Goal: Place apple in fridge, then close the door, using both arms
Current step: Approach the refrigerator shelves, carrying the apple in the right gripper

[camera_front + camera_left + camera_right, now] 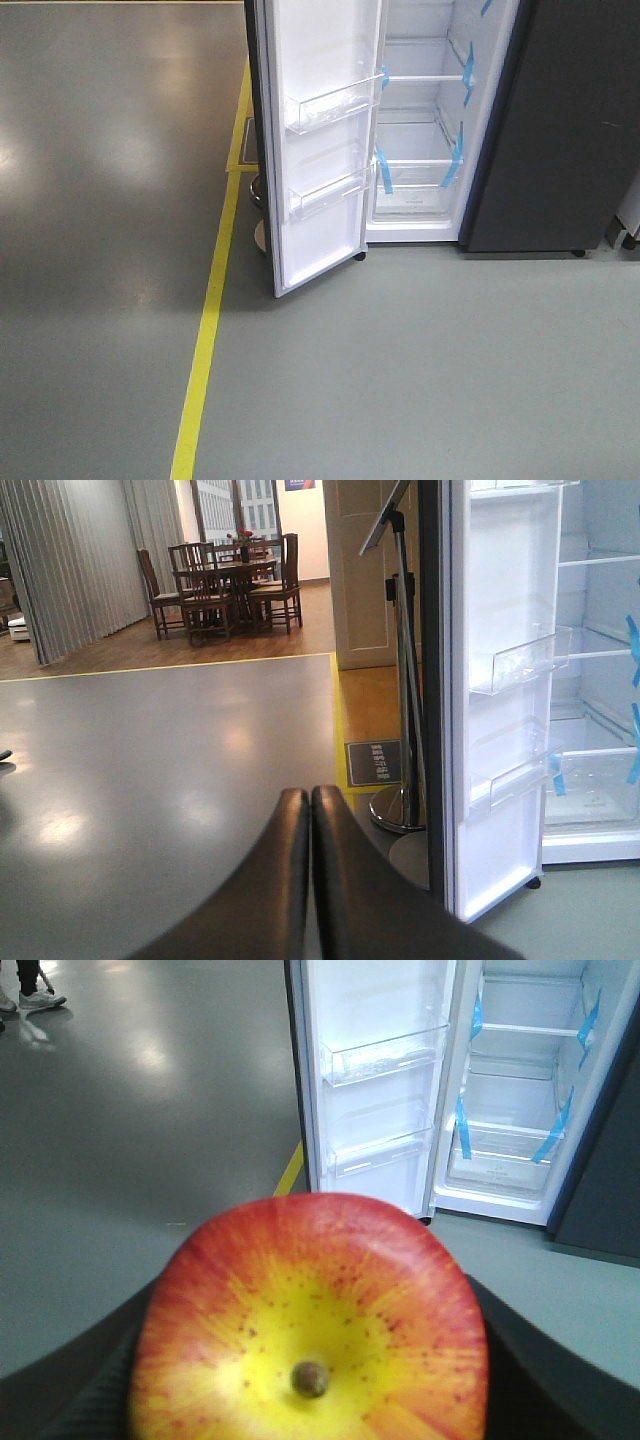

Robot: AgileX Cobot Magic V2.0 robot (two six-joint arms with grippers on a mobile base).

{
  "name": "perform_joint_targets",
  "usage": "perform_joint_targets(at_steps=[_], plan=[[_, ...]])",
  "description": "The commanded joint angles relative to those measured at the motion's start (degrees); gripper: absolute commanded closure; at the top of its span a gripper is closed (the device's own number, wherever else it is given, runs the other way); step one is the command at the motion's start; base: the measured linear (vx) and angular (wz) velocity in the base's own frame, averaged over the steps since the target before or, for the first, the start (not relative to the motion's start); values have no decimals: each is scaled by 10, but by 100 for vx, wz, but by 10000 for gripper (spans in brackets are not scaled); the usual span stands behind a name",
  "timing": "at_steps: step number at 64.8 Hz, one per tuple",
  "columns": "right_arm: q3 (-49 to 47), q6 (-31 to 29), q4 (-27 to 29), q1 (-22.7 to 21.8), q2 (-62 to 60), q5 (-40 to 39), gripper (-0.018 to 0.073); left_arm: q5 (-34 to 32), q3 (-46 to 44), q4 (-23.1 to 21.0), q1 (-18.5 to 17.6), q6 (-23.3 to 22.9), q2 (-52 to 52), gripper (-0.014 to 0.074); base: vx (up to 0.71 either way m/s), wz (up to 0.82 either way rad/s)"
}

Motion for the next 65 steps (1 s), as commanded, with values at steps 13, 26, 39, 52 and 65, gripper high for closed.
perform_joint_targets(at_steps=[13, 26, 39, 52, 65], plan=[[-14, -4, 15, -2, -4, -46, 517, -41, 16, -4, -3, -5, -9, 602, 10, 0], [-14, -4, 15, -2, -4, -46, 517, -41, 16, -4, -3, -5, -9, 602, 9, -1], [-14, -4, 15, -2, -4, -46, 517, -41, 16, -4, -3, -5, -9, 602, 9, -1], [-14, -4, 15, -2, -4, -46, 517, -41, 16, -4, -3, -5, -9, 602, 8, 0], [-14, -4, 15, -2, -4, -46, 517, -41, 16, -4, -3, -5, -9, 602, 7, 1]])
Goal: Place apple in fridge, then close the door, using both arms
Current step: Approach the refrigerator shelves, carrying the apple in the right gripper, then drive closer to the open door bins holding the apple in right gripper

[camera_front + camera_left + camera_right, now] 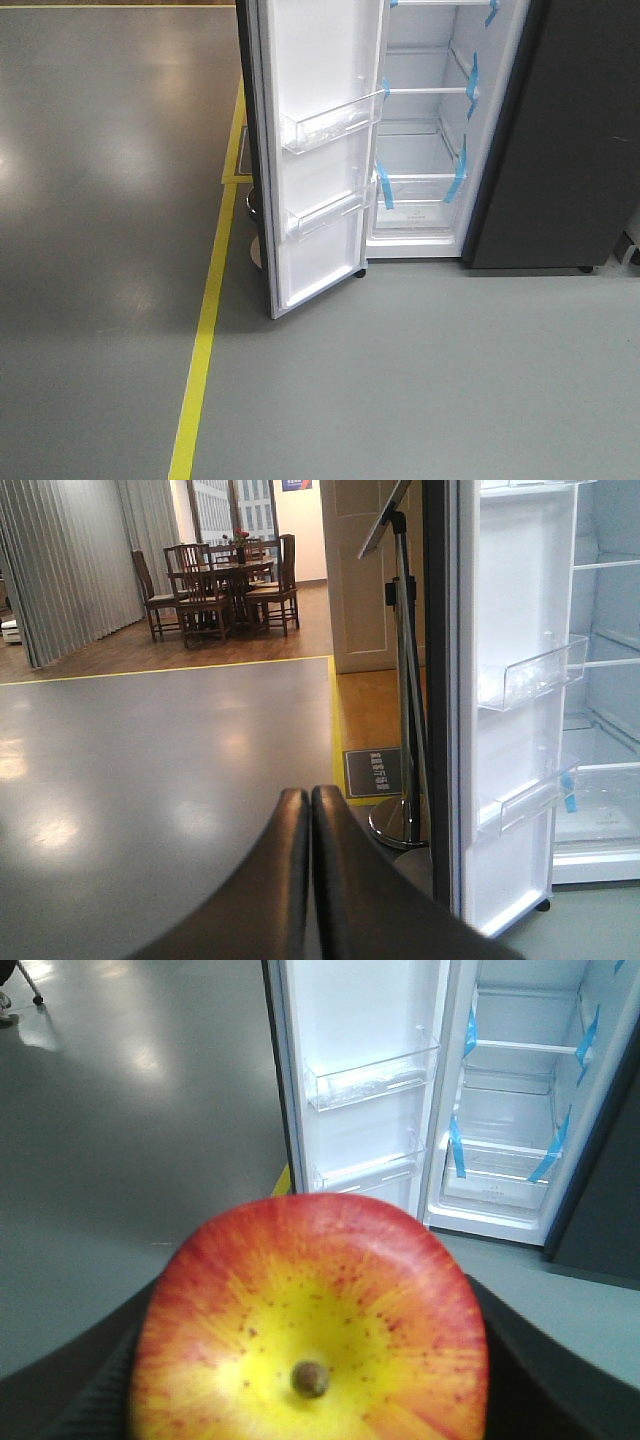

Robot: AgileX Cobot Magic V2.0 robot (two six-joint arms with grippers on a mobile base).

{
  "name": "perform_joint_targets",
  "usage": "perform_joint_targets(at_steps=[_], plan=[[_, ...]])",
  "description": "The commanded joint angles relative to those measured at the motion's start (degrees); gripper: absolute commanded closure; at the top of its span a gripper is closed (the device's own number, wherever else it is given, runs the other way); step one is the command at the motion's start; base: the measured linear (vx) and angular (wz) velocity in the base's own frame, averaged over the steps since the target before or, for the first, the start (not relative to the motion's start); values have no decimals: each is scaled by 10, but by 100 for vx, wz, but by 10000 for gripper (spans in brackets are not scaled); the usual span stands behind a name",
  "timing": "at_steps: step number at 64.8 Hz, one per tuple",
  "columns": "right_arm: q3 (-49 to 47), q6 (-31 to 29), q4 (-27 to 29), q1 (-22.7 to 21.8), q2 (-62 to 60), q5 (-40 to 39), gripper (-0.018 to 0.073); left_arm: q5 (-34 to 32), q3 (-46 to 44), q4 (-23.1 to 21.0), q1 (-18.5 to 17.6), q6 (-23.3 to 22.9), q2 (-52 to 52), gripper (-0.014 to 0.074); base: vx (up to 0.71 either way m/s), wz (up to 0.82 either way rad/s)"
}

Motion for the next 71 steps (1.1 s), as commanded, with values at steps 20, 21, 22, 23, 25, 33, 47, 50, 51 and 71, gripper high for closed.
perform_joint_targets(at_steps=[20, 21, 22, 23, 25, 33, 47, 50, 51, 71], plan=[[-14, -4, 15, -2, -4, -46, 517, -41, 16, -4, -3, -5, -9, 602, 7, 1], [-14, -4, 15, -2, -4, -46, 517, -41, 16, -4, -3, -5, -9, 602, 7, 1], [-14, -4, 15, -2, -4, -46, 517, -41, 16, -4, -3, -5, -9, 602, 7, 1], [-14, -4, 15, -2, -4, -46, 517, -41, 16, -4, -3, -5, -9, 602, 7, 1], [-14, -4, 15, -2, -4, -46, 517, -41, 16, -4, -3, -5, -9, 602, 7, 1], [-14, -4, 15, -2, -4, -46, 517, -41, 16, -4, -3, -5, -9, 602, 7, 1], [-14, -4, 15, -2, -4, -46, 517, -41, 16, -4, -3, -5, -9, 602, 8, 2], [-14, -4, 15, -2, -4, -46, 517, -41, 16, -4, -3, -5, -9, 602, 8, 1], [-14, -4, 15, -2, -4, -46, 517, -41, 16, -4, -3, -5, -9, 602, 8, 1], [-14, -4, 15, -2, -4, -46, 517, -41, 16, -4, -3, -5, -9, 602, 8, 2]])
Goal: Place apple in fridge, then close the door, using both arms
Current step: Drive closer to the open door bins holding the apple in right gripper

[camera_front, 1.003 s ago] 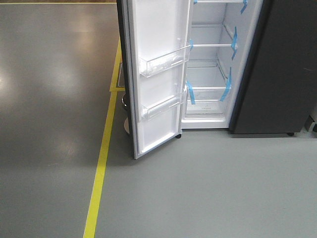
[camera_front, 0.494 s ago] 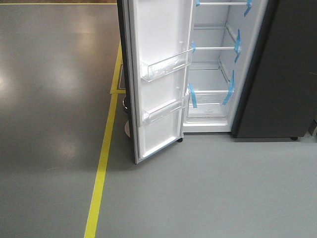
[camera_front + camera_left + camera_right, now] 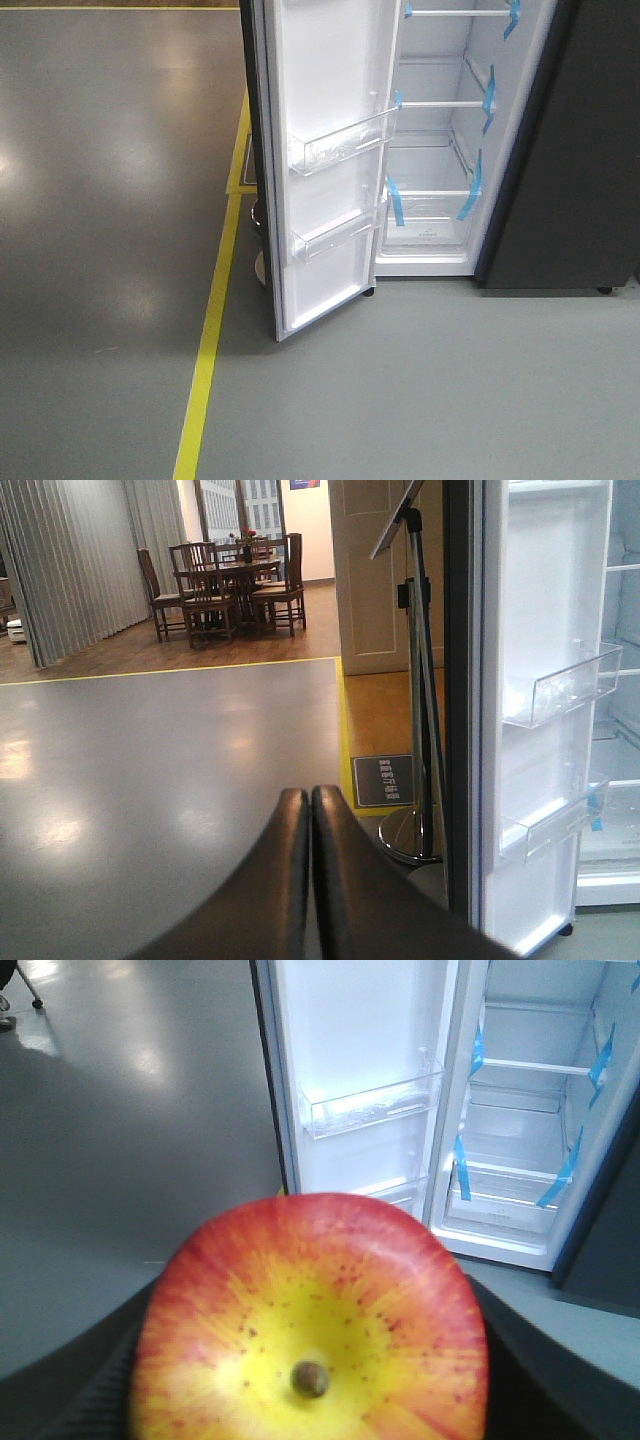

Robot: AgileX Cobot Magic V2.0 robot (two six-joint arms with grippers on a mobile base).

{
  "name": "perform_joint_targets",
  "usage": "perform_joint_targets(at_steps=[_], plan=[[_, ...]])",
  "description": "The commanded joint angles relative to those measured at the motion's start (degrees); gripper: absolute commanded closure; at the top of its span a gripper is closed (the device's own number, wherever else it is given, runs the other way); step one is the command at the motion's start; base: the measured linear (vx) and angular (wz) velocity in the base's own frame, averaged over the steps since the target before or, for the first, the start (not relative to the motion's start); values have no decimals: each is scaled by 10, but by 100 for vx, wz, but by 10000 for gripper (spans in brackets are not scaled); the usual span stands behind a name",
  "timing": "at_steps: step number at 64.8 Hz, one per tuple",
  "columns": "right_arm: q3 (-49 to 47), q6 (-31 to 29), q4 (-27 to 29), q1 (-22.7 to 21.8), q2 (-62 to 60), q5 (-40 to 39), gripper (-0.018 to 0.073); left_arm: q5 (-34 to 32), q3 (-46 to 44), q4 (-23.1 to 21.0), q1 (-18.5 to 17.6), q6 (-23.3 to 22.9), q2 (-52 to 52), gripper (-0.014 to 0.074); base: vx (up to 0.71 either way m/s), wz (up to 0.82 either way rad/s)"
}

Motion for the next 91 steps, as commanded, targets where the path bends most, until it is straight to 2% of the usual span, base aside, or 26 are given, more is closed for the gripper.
perform_joint_targets(at_steps=[1, 91], plan=[[-14, -4, 15, -2, -4, -46, 517, -41, 16, -4, -3, -5, -9, 602, 8, 2], [-14, -4, 15, -2, -4, -46, 517, -40, 16, -4, -3, -5, -9, 602, 8, 0]])
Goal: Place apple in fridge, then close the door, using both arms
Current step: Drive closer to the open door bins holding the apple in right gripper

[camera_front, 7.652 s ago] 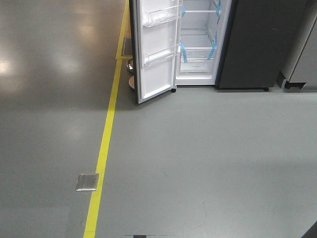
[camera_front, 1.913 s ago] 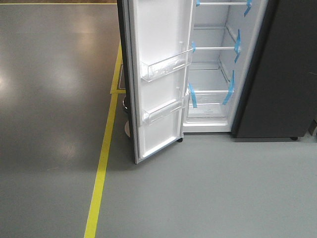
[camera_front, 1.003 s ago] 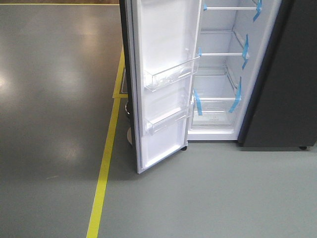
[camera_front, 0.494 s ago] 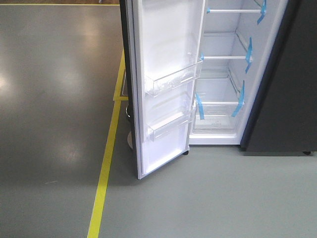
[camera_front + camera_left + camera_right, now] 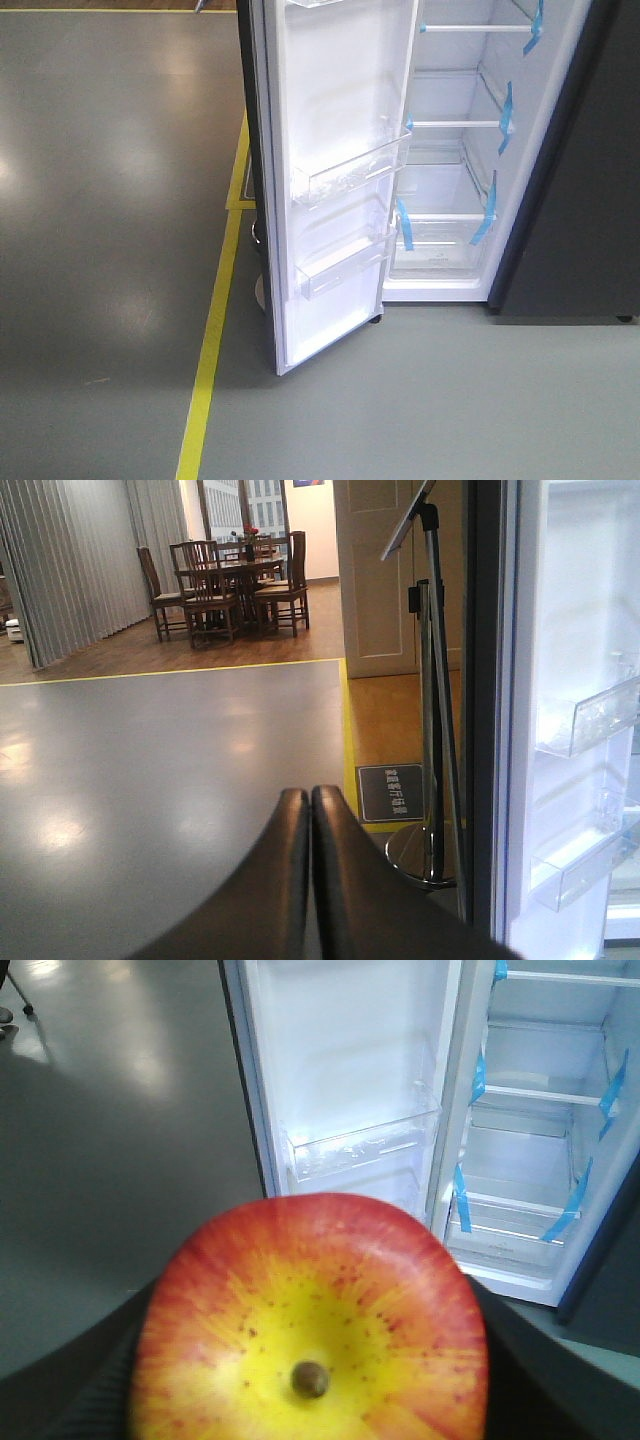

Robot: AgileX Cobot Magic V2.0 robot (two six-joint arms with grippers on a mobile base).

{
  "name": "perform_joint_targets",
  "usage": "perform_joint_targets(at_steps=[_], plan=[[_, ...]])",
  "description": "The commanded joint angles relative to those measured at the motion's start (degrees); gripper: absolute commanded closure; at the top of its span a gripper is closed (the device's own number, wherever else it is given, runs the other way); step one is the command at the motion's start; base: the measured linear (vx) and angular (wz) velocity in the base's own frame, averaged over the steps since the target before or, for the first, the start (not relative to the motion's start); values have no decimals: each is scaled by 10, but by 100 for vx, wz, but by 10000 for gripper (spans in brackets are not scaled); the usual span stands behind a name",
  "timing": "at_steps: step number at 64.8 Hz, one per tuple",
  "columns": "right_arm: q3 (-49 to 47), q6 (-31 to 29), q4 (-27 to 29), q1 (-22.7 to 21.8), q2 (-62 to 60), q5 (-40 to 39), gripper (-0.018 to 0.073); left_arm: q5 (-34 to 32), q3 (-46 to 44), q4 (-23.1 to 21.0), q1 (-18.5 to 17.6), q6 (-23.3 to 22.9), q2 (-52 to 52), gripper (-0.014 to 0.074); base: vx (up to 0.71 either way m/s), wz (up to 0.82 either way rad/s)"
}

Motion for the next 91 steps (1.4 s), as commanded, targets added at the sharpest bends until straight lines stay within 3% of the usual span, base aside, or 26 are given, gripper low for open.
perform_joint_targets(at_steps=[1, 91], plan=[[-14, -4, 15, -2, -4, -46, 517, -40, 16, -4, -3, -5, -9, 602, 9, 0], [-14, -4, 15, -2, -4, -46, 517, -40, 16, -4, -3, -5, -9, 602, 10, -1]])
